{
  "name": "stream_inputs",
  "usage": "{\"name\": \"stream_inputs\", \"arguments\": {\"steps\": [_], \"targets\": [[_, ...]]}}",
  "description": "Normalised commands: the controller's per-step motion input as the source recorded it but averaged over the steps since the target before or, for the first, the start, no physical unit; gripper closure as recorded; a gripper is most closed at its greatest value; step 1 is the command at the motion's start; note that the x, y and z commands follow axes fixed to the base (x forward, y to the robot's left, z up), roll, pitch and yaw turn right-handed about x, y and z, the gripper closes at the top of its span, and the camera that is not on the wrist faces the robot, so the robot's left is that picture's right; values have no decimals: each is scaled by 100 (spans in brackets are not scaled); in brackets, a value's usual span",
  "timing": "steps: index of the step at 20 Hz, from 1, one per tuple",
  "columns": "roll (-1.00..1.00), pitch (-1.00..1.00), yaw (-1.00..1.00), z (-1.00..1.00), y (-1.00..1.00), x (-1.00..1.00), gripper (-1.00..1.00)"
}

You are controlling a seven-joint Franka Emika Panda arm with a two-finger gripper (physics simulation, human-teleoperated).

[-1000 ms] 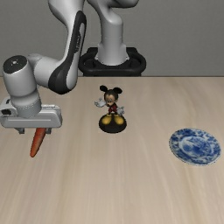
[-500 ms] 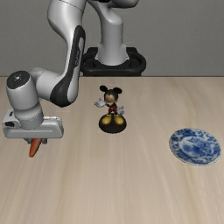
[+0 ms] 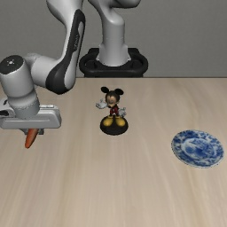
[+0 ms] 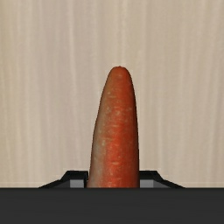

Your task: Pick up the carrot and put it on the plate

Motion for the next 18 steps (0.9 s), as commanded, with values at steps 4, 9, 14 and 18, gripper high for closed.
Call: {"name": "stream_inputs", "arguments": {"steps": [4,9,14,18], "targets": [[0,0,0,100,0,0,100],[0,0,0,0,0,100,100],[0,0,0,0,40,60,100],[0,0,0,0,100,0,100]]}}
